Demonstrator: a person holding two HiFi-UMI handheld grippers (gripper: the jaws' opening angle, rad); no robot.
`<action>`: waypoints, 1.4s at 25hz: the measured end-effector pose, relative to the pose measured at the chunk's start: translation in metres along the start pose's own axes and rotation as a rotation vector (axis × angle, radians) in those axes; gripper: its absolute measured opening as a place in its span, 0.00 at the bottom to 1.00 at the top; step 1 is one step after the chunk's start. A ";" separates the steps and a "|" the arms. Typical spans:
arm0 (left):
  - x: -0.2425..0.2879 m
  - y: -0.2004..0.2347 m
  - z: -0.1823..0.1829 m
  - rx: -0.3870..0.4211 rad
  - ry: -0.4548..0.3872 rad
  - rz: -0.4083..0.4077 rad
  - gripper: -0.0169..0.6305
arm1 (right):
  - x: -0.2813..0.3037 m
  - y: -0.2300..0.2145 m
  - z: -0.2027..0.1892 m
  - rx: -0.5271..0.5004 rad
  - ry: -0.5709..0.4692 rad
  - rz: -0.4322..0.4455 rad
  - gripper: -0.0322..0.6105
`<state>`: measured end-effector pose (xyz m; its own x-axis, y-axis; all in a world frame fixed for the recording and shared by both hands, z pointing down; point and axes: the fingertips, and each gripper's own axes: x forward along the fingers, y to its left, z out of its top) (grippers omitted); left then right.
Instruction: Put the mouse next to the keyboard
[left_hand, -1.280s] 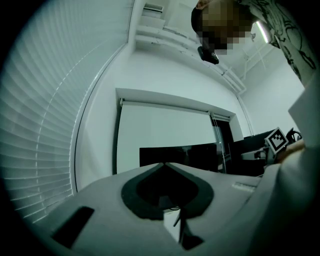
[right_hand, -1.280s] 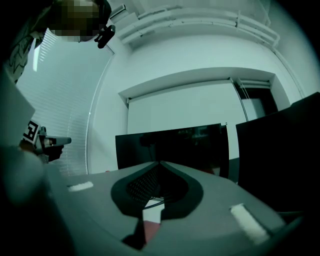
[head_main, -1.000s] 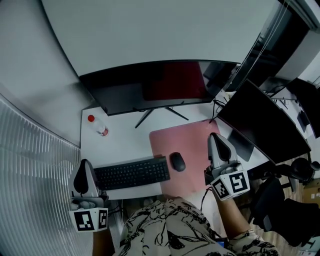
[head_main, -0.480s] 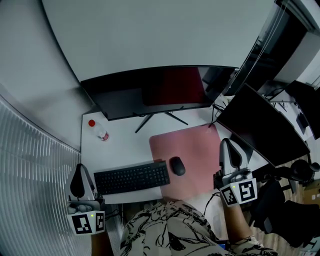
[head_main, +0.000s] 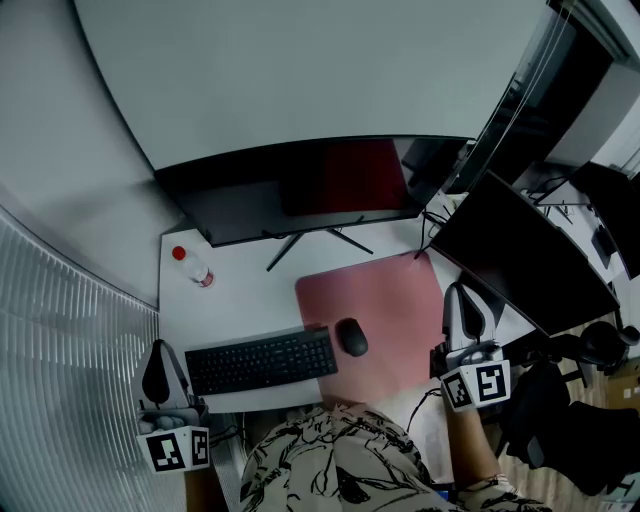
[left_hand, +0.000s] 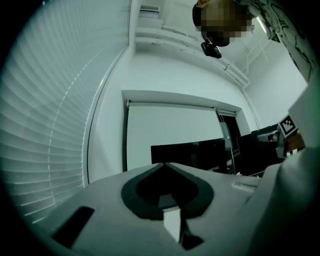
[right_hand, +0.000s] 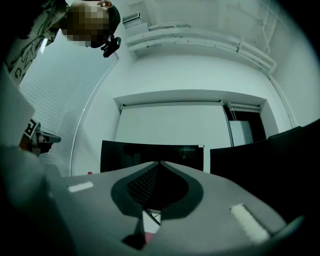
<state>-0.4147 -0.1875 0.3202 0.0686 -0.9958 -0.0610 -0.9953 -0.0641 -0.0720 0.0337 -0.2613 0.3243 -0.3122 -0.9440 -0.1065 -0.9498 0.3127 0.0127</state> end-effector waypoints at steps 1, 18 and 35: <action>0.001 0.000 -0.003 -0.004 0.008 0.000 0.02 | 0.001 -0.001 -0.003 -0.001 0.002 -0.001 0.06; 0.012 0.000 -0.018 0.001 0.025 0.013 0.02 | 0.016 0.001 -0.021 0.029 0.020 0.029 0.06; 0.014 -0.006 -0.016 0.001 0.019 -0.004 0.02 | 0.012 0.007 -0.019 0.018 0.029 0.039 0.06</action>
<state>-0.4089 -0.2016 0.3356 0.0710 -0.9966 -0.0414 -0.9950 -0.0679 -0.0728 0.0234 -0.2722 0.3424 -0.3499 -0.9336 -0.0770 -0.9363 0.3511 -0.0016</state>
